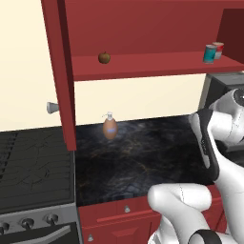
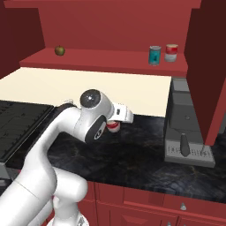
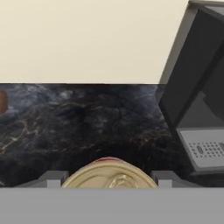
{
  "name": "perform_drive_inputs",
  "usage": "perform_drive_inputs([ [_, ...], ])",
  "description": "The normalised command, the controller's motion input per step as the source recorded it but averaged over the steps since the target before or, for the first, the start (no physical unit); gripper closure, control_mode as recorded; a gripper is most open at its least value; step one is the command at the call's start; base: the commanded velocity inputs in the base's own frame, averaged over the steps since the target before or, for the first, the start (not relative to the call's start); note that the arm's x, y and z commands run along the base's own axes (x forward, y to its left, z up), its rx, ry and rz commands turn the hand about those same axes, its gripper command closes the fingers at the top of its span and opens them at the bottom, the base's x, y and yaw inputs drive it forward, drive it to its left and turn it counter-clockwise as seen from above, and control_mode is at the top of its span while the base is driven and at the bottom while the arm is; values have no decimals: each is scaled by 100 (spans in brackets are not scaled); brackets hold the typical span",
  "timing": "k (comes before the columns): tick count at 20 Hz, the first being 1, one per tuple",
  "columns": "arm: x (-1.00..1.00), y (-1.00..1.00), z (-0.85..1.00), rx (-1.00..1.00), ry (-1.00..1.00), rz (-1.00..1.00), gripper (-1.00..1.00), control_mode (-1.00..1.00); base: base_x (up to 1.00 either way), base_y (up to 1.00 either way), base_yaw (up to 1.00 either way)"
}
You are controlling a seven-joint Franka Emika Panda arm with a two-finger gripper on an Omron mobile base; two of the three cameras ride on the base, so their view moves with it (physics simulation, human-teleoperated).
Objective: Pick the cans from the counter and place them in their designated side in the cabinet.
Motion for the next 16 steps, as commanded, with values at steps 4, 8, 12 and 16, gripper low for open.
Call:
perform_drive_inputs([
  [4, -27, 0, 44, -5, -4, 0, 100, -100, 0, 0, 0],
  [8, -31, 0, 47, -3, 0, 0, 100, -100, 0, 0, 0],
  [12, -28, 0, 51, -2, -4, 0, 100, -100, 0, 0, 0],
  [16, -18, 0, 53, -1, -6, 1, 100, -100, 0, 0, 0],
])
